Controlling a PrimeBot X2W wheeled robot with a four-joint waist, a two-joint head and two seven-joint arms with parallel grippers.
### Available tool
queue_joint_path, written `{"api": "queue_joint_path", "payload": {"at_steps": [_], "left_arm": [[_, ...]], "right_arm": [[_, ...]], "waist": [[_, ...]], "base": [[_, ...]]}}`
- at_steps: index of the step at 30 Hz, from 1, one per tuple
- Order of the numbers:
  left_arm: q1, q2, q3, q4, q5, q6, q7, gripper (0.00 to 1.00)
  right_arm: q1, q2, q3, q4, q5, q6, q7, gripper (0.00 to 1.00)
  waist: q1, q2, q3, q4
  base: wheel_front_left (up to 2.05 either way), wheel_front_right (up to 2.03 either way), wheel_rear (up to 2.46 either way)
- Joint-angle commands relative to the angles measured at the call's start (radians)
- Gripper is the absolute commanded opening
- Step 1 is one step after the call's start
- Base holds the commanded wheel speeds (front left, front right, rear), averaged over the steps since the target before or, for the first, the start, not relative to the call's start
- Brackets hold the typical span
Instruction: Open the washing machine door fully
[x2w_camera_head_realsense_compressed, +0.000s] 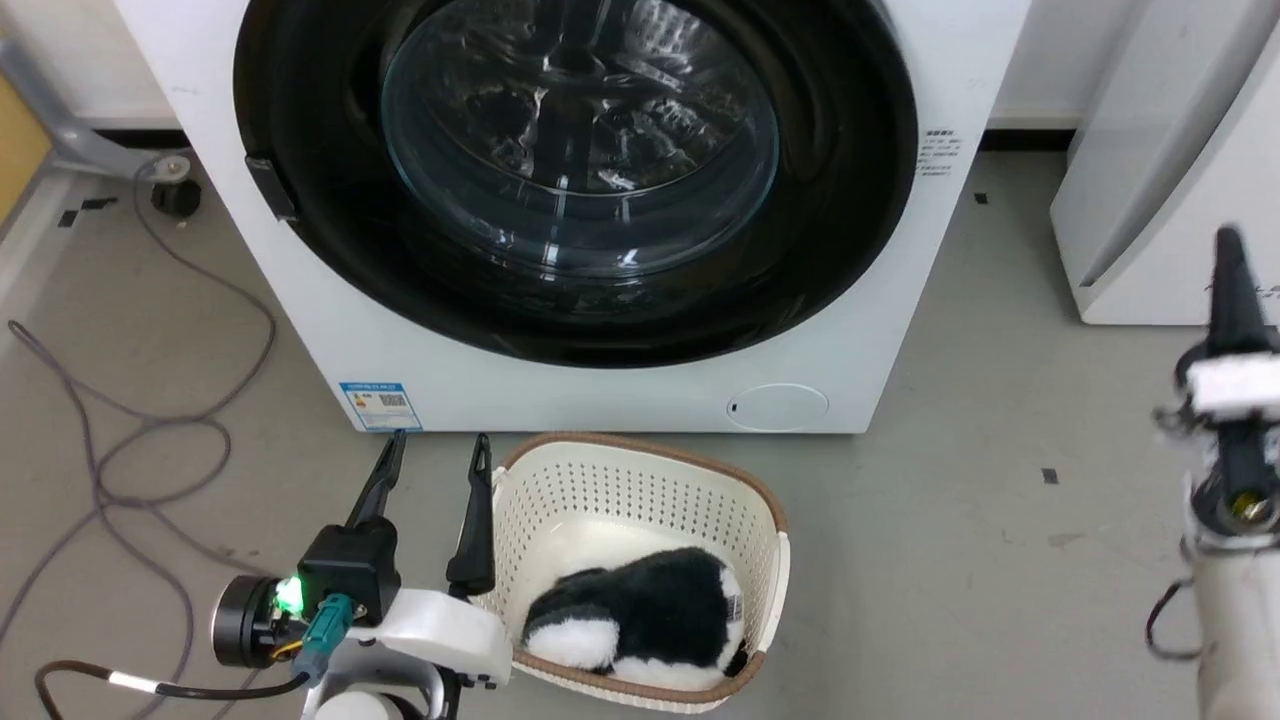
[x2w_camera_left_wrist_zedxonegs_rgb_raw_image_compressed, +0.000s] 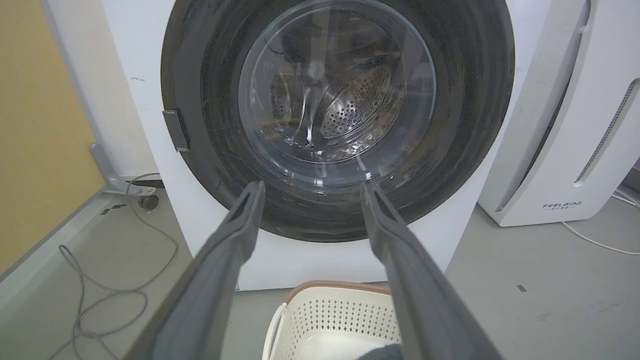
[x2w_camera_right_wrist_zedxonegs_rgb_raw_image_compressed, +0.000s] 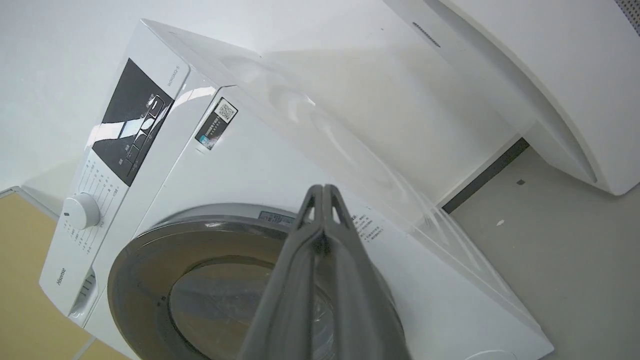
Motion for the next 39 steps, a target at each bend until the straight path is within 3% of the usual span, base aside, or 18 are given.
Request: {"api": "queue_joint_path", "payload": {"at_steps": [1, 14, 19, 33, 39], "left_arm": [[-0.019, 0.001, -0.006, -0.007, -0.009, 0.001, -0.014, 1.0], [-0.065, 0.001, -0.028, -0.035, -0.022, 0.014, -0.039, 1.0], [-0.092, 0.001, -0.044, -0.049, -0.03, 0.026, -0.051, 1.0], [-0.137, 0.001, -0.071, -0.059, -0.044, 0.043, -0.078, 1.0], [-0.159, 0.001, -0.09, -0.062, -0.053, 0.053, -0.091, 1.0]], "right_arm": [[-0.067, -0.024, -0.008, 0.041, 0.048, 0.001, 0.002, 0.0], [-0.415, -0.137, 0.069, 0.287, 0.165, 0.001, 0.087, 0.0], [-0.599, -0.164, 0.152, 0.443, 0.178, 0.001, 0.188, 0.0], [-0.854, -0.135, 0.304, 0.606, 0.225, 0.001, 0.503, 0.0], [-0.954, -0.11, 0.351, 0.668, 0.258, 0.001, 0.565, 0.0]], "waist": [[0.0, 0.0, 0.015, 0.006], [0.0, 0.0, 0.09, 0.026], [0.0, 0.0, 0.129, 0.03], [0.0, 0.0, 0.205, 0.041], [0.0, 0.0, 0.239, 0.052]], "base": [[0.0, 0.0, 0.0], [0.0, 0.0, 0.0], [0.0, 0.0, 0.0], [0.0, 0.0, 0.0], [0.0, 0.0, 0.0]]}}
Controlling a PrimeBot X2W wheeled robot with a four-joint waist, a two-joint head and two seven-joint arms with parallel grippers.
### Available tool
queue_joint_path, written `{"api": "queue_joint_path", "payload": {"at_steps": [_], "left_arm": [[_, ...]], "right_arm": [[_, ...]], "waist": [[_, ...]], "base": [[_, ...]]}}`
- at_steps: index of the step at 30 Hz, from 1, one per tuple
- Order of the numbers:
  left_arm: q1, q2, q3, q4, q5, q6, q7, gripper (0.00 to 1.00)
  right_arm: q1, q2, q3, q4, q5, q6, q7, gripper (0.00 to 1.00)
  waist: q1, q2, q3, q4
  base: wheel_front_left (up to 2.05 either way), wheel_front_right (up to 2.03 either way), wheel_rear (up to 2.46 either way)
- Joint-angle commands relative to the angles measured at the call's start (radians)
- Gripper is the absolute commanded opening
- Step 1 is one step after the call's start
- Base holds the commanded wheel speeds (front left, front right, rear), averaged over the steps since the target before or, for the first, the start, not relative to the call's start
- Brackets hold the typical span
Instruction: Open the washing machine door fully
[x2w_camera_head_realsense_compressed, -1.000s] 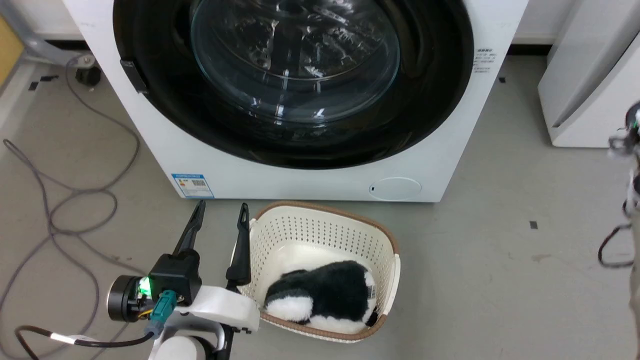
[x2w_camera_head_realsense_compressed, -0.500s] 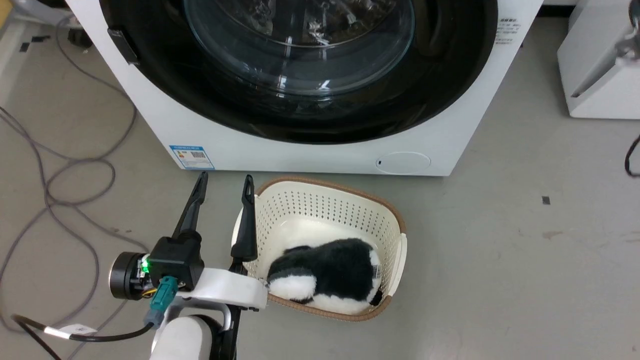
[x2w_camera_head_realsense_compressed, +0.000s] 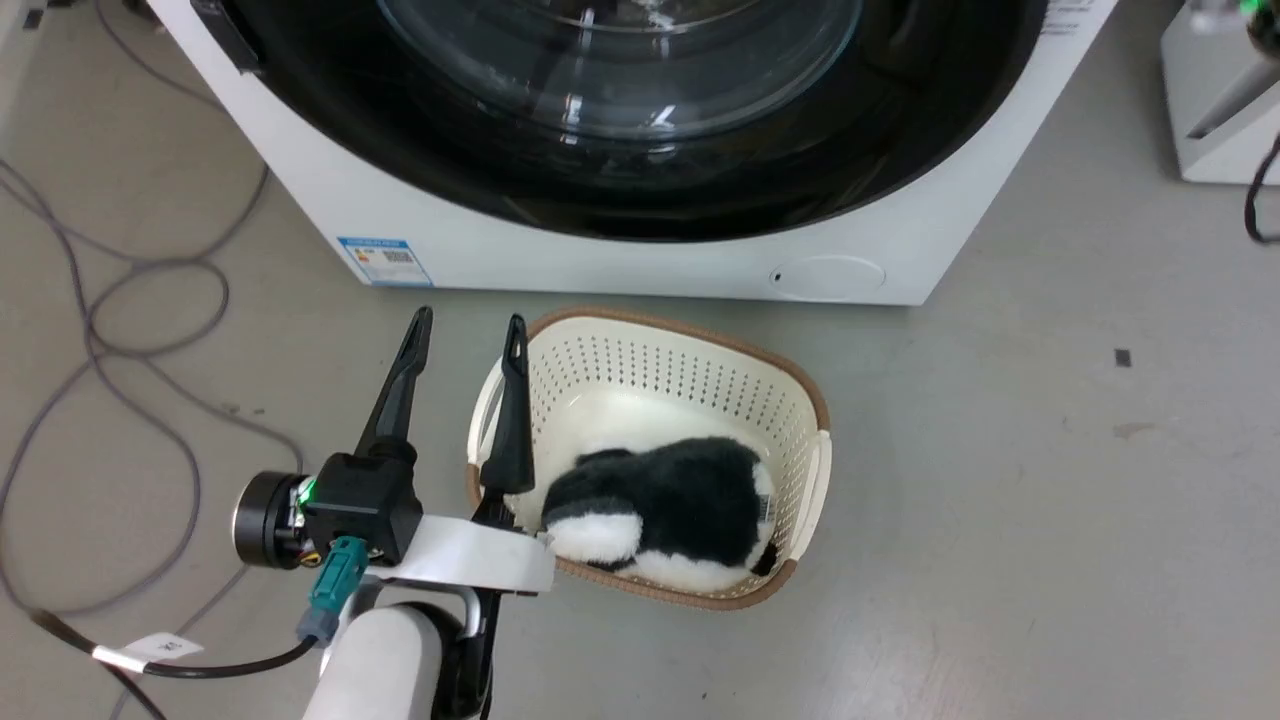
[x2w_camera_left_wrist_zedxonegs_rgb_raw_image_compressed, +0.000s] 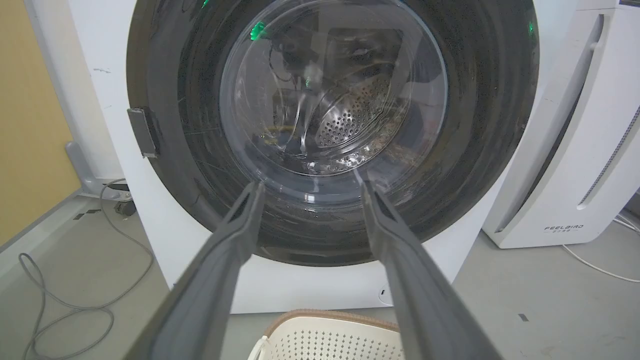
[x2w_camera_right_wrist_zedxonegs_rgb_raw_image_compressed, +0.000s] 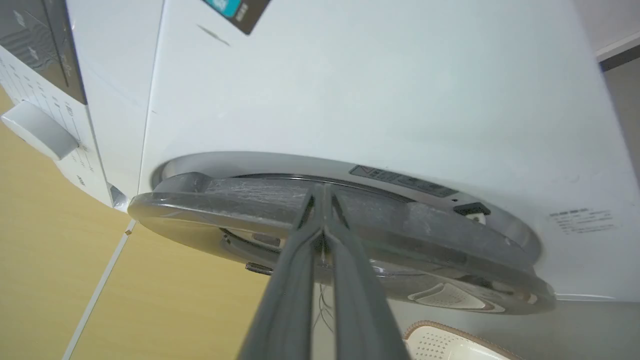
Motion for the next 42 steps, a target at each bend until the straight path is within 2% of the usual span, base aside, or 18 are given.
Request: {"api": "queue_joint_path", "payload": {"at_steps": [1, 17, 31, 42], "left_arm": [[-0.021, 0.001, -0.007, -0.007, -0.005, 0.008, -0.011, 1.0], [-0.071, 0.001, -0.045, -0.014, -0.028, 0.039, -0.044, 1.0], [-0.077, 0.001, -0.051, -0.003, -0.026, 0.044, -0.044, 1.0], [-0.055, 0.001, -0.048, 0.023, -0.024, 0.046, -0.044, 1.0]], "right_arm": [[-0.047, 0.005, 0.011, 0.028, 0.025, 0.001, 0.01, 0.0], [-0.259, 0.028, 0.103, 0.193, 0.116, 0.001, 0.119, 0.0], [-0.236, 0.055, 0.125, 0.195, 0.056, 0.001, 0.19, 0.0], [-0.181, 0.082, 0.131, 0.195, 0.04, 0.001, 0.257, 0.0]], "waist": [[-0.0001, 0.0, 0.011, 0.006], [-0.0001, 0.0, 0.087, 0.033], [-0.0001, 0.0, 0.089, 0.034], [-0.0001, 0.0, 0.04, 0.02]], "base": [[0.0, 0.0, 0.0], [0.0, 0.0, 0.0], [0.0, 0.0, 0.0], [0.0, 0.0, 0.0]]}}
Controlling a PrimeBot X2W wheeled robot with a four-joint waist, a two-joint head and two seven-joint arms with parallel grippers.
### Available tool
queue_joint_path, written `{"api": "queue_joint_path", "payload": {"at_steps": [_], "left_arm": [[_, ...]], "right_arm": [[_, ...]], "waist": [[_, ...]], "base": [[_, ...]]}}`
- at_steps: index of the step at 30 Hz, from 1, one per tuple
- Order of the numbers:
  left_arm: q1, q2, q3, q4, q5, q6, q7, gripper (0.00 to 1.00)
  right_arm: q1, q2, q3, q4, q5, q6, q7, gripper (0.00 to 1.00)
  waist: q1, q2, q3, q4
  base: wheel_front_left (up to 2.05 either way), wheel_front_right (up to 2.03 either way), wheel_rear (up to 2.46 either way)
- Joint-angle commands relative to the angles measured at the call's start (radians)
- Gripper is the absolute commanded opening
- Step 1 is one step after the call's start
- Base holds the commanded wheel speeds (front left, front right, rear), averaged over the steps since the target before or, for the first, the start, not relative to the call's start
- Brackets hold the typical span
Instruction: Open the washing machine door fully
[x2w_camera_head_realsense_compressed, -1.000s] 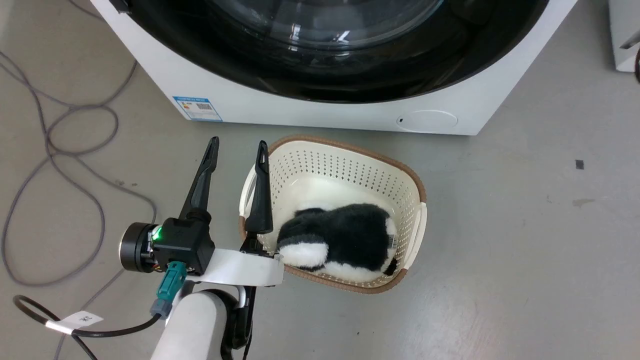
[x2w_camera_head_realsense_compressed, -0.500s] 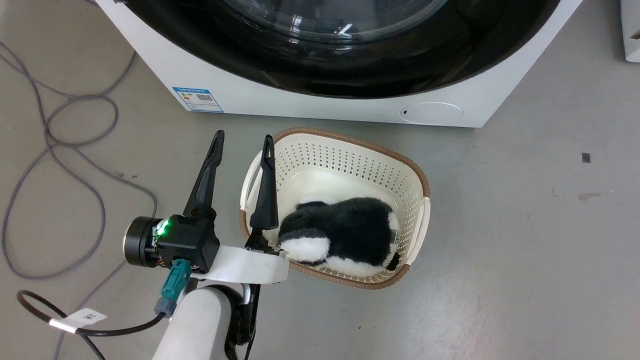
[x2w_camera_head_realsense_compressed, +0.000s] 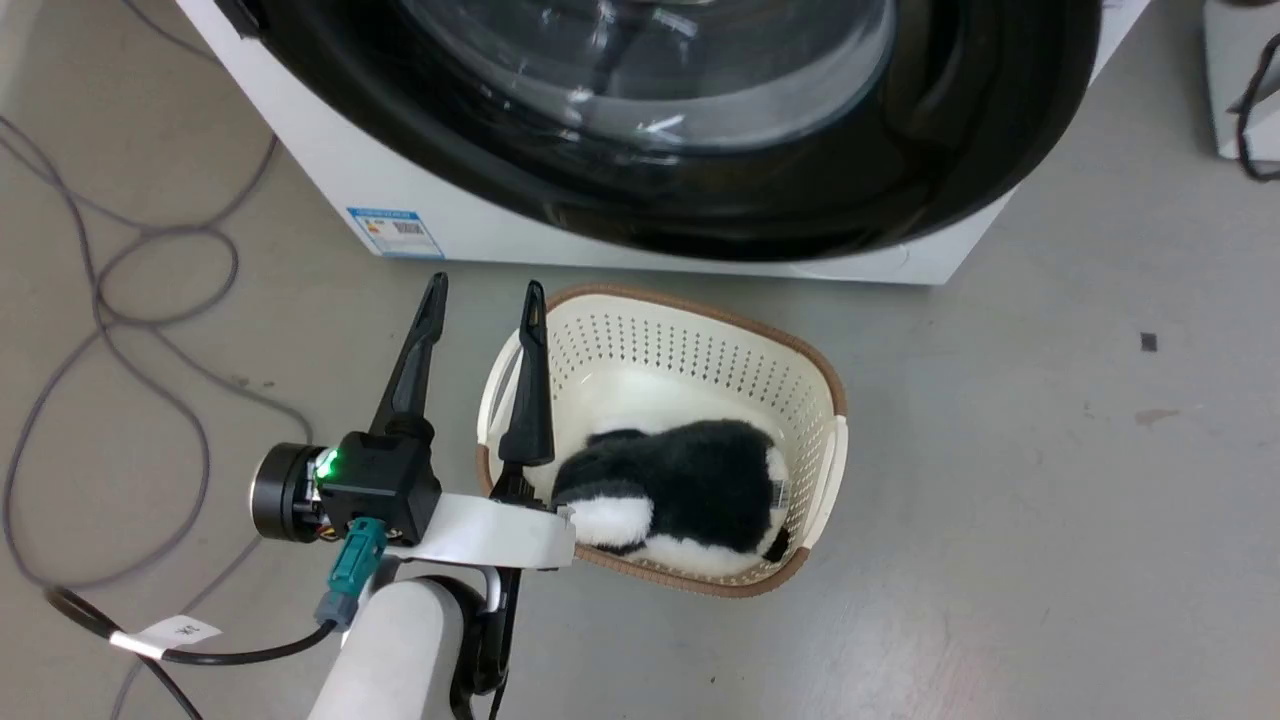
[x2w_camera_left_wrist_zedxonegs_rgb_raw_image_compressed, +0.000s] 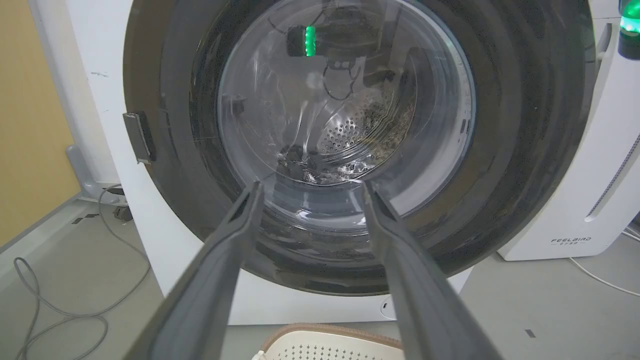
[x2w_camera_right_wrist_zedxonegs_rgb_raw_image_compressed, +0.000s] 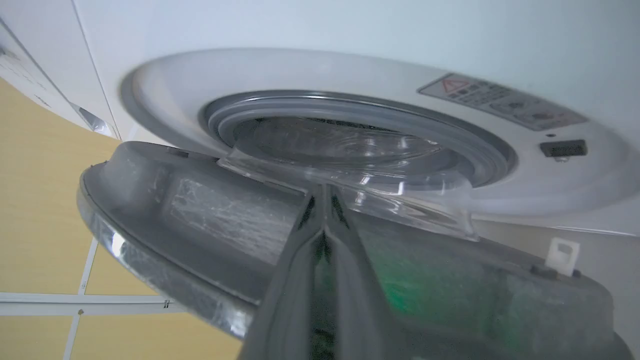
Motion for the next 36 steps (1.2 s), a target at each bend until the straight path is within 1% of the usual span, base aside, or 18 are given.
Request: {"api": "queue_joint_path", "payload": {"at_steps": [1, 11, 20, 29, 36], "left_arm": [[0.012, 0.001, 0.002, 0.009, 0.006, 0.003, -0.006, 1.0], [0.074, 0.001, 0.026, 0.045, 0.03, -0.015, -0.006, 1.0], [0.145, 0.002, 0.041, 0.082, 0.047, -0.036, -0.006, 1.0], [0.214, 0.013, 0.05, 0.116, 0.063, -0.044, -0.006, 1.0], [0.239, 0.013, 0.052, 0.132, 0.066, -0.043, -0.006, 1.0]], "right_arm": [[0.031, 0.018, 0.006, 0.005, -0.006, 0.001, 0.011, 0.0], [0.152, 0.049, 0.032, -0.027, -0.009, 0.001, 0.057, 0.0], [0.252, 0.073, 0.07, -0.072, -0.019, 0.001, 0.138, 0.0], [0.41, 0.104, 0.118, -0.225, -0.015, 0.001, 0.216, 0.0], [0.53, 0.116, 0.146, -0.367, -0.008, 0.001, 0.277, 0.0]], "waist": [[-0.0001, 0.0, -0.014, -0.006], [-0.0001, 0.0, -0.103, -0.018], [-0.0001, 0.0, -0.206, -0.017], [-0.0001, 0.0, -0.292, -0.021], [-0.0001, 0.0, -0.314, -0.017]], "base": [[0.0, 0.0, 0.0], [0.0, 0.0, 0.0], [0.0, 0.0, 0.0], [0.0, 0.0, 0.0], [0.0, 0.0, 0.0]]}}
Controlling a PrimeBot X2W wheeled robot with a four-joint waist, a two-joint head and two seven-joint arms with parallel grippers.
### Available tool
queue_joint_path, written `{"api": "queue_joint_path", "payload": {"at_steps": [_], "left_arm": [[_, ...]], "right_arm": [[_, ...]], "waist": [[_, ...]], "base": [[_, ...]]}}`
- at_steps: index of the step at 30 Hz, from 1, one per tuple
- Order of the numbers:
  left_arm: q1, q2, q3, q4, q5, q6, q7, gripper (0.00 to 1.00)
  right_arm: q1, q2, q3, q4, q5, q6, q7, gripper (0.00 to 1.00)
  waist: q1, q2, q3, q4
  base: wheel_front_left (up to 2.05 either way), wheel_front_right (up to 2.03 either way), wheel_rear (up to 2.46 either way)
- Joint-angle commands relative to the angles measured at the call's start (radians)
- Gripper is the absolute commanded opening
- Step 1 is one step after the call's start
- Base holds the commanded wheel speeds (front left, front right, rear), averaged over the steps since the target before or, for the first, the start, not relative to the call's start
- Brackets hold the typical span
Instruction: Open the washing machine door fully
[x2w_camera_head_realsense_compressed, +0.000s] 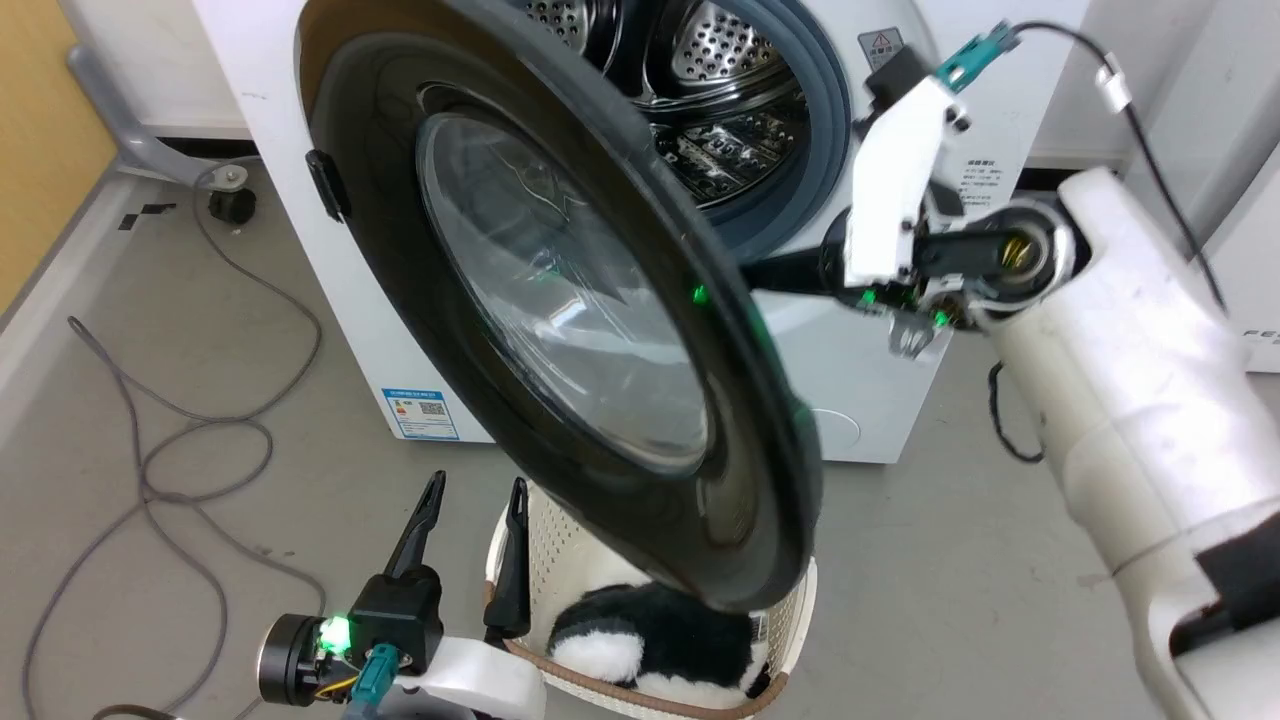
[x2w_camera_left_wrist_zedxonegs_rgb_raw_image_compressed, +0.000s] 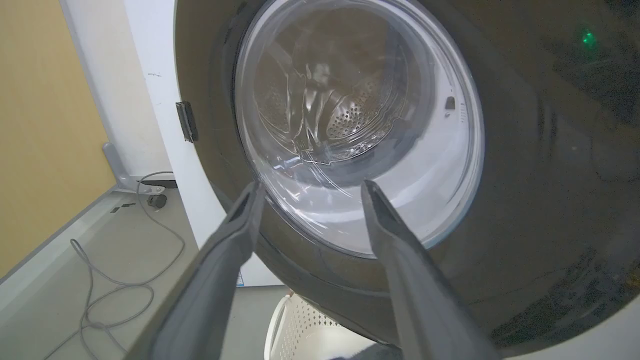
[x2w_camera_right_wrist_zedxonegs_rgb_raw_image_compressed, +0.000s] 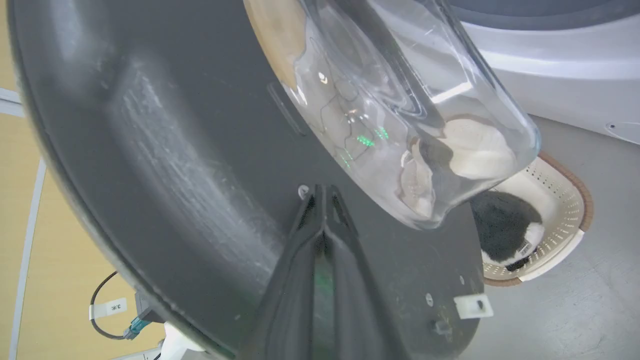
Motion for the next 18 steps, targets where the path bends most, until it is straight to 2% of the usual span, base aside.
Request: {"api": "queue_joint_path", "payload": {"at_steps": [1, 14, 15, 18], "left_arm": [[0.013, 0.006, 0.003, 0.003, 0.007, 0.002, -0.005, 1.0], [0.011, 0.004, -0.002, 0.013, 0.009, 0.004, -0.005, 1.0], [0.01, 0.003, -0.002, 0.015, 0.009, 0.004, -0.005, 1.0], [0.009, 0.003, -0.001, 0.018, 0.009, 0.004, -0.005, 1.0]], "right_arm": [[0.032, 0.008, 0.004, -0.022, 0.01, 0.001, 0.012, 0.0], [0.202, 0.024, -0.005, -0.316, 0.037, 0.001, 0.104, 0.0], [0.245, 0.025, -0.008, -0.379, 0.047, 0.001, 0.132, 0.0], [0.29, 0.027, -0.012, -0.44, 0.053, 0.001, 0.152, 0.0]], "waist": [[0.0001, 0.0, -0.001, 0.002], [0.0001, 0.0, 0.007, 0.01], [0.0001, 0.0, 0.01, 0.007], [0.0001, 0.0, 0.014, 0.002]], "base": [[0.0, 0.0, 0.0], [0.0, 0.0, 0.0], [0.0, 0.0, 0.0], [0.0, 0.0, 0.0]]}}
